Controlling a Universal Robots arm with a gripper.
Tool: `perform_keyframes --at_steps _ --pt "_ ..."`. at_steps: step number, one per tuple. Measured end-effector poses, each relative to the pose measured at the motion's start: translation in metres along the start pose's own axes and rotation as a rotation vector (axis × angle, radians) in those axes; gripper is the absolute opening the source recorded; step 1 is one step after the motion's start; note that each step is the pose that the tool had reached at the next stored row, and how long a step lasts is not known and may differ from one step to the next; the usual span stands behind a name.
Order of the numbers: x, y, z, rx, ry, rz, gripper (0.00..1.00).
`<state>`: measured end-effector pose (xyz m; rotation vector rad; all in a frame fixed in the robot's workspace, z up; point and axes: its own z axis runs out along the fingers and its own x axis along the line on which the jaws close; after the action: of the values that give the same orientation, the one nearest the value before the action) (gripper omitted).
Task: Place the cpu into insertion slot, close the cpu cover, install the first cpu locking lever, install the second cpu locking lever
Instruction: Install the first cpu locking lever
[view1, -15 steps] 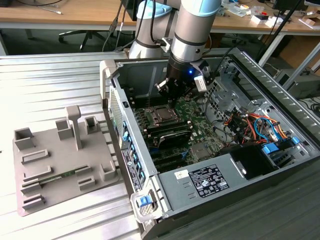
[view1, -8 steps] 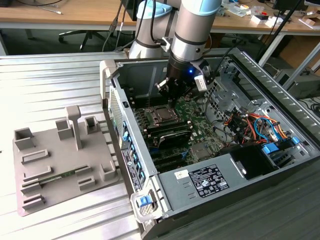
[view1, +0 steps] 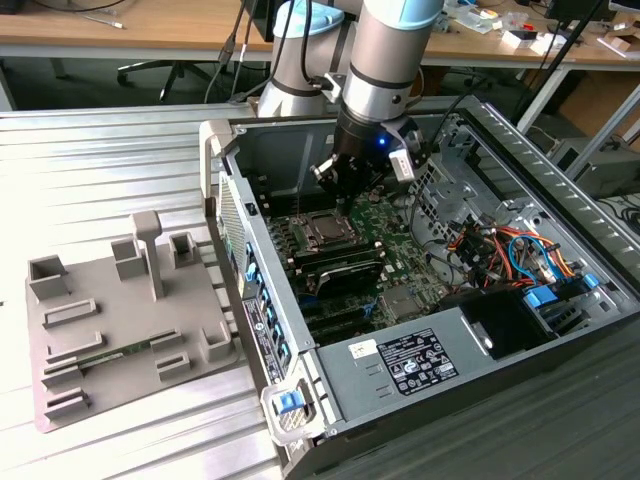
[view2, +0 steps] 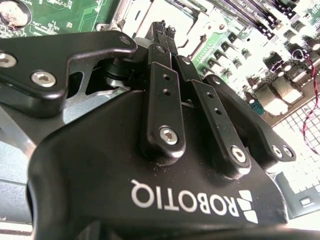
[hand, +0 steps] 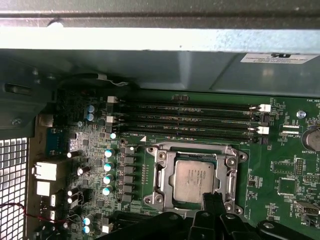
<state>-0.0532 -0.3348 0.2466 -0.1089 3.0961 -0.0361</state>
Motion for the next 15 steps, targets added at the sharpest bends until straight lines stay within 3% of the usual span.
perform_keyframes --at_steps 15 --pt "-0.0002 -0.0001 -0.0039 0.0003 0.0000 0.000 0.11"
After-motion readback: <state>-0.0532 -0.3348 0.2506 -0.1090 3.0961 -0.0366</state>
